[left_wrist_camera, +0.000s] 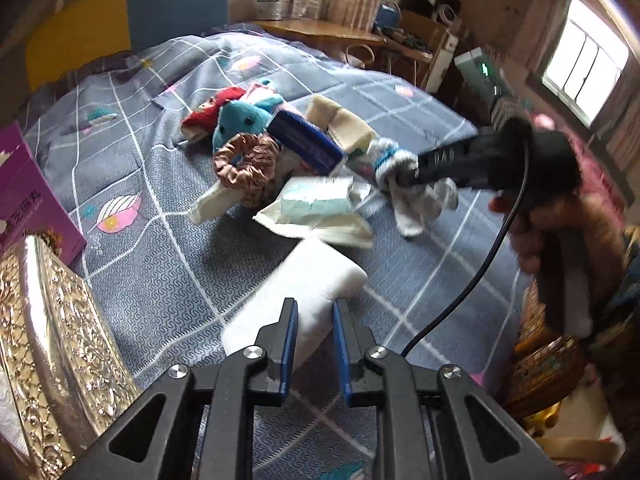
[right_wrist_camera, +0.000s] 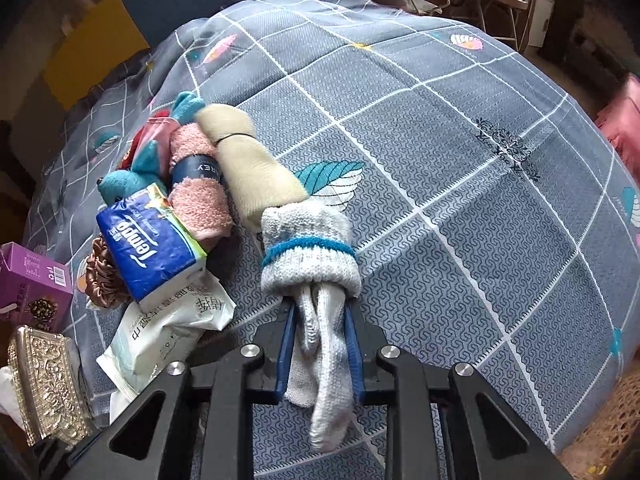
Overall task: Organize soft objects
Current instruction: 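Grasp the white sponge bar with left tool while right tool grasps white sock, then release sponge into gold tray from left tool while right tool releases sock there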
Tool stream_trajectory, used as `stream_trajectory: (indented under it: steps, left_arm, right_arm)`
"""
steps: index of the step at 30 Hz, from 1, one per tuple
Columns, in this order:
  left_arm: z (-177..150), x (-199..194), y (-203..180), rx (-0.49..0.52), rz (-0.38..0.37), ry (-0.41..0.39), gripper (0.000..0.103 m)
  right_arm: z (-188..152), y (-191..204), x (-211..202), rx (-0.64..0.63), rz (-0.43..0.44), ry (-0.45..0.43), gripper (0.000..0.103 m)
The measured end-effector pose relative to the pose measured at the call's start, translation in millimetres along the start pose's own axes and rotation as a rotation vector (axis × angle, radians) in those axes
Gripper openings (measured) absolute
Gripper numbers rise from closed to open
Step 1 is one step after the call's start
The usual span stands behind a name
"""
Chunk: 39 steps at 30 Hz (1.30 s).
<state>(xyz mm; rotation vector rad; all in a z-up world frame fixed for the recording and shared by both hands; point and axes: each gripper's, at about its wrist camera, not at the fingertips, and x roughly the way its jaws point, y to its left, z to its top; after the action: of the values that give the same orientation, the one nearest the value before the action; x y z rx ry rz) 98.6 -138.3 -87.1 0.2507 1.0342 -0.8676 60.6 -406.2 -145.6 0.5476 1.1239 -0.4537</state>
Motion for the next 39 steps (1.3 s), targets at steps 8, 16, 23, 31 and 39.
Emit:
stream_trajectory:
  steps: [8,16,23,31,39]
  left_arm:
    - [8.6,-22.5,4.0,-0.035,-0.042,-0.014,0.009]
    - [7.2,-22.0,-13.1,0.014,0.014,-0.046,0.007]
    - [55.8,-54.0,8.8,-0.044,-0.005,-0.128,0.007]
    - [130.4,-126.0,105.5,-0.205,0.212,-0.275,0.007]
    - [46.7,-201.3,234.2,-0.457,0.460,-0.337,0.007]
  right_arm:
    - [-1.4,0.3,-2.1,0.006,0.003,-0.002,0.022]
    - [5.1,2.8,-7.4,-0.010,0.000,-0.043,0.018]
    - [5.5,-0.4,-18.0,-0.016,0.009,-0.064,0.018]
    - [4.7,3.0,-23.8,-0.036,0.007,-0.094,0.018]
    - [5.9,8.7,-27.6,-0.063,0.009,-0.125,0.018]
